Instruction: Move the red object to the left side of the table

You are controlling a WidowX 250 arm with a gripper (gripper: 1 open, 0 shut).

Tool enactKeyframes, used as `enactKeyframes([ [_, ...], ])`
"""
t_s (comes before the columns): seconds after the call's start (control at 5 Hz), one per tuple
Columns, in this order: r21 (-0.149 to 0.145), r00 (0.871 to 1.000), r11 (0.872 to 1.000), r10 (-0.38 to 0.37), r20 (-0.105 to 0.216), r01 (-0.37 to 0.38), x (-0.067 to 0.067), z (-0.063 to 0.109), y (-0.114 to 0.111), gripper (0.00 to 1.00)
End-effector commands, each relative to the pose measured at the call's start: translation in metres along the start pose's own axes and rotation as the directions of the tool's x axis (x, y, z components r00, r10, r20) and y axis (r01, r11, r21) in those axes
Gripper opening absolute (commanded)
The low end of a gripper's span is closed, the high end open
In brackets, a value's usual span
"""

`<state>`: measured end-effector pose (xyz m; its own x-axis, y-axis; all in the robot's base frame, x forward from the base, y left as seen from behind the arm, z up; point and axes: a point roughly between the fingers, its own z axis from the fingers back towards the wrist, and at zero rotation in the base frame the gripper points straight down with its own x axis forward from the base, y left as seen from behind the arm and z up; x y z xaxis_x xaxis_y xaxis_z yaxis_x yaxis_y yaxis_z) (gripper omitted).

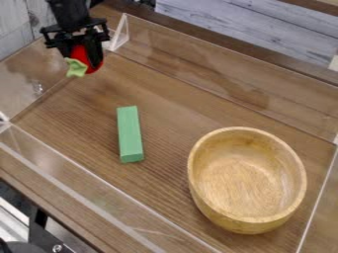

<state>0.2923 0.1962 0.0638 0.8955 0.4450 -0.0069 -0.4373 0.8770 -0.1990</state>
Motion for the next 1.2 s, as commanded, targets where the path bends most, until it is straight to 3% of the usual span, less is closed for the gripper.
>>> enactKeyframes([
  [0.0, 0.024, 0.999, 1.0, 0.014, 0.039, -0.015, 0.005, 0.005, 0.004, 0.0],
  [0.2, 0.034, 0.999, 0.999, 0.015, 0.03, -0.016, 0.006, -0.003, 0.007, 0.0],
  [0.4, 0.043, 1.0, 0.999, 0.018, 0.018, -0.019, 0.006, -0.006, 0.008, 1.0],
  [0.6, 0.047, 0.999, 0.998, 0.048, 0.013, -0.048, 0.004, -0.008, -0.009, 1.0],
  [0.8, 0.03, 0.997, 0.997, 0.073, 0.017, -0.074, 0.003, 0.0, -0.031, 1.0],
  [1.0, 0.014, 0.996, 0.996, 0.092, 0.019, -0.092, 0.002, 0.004, -0.04, 1.0],
])
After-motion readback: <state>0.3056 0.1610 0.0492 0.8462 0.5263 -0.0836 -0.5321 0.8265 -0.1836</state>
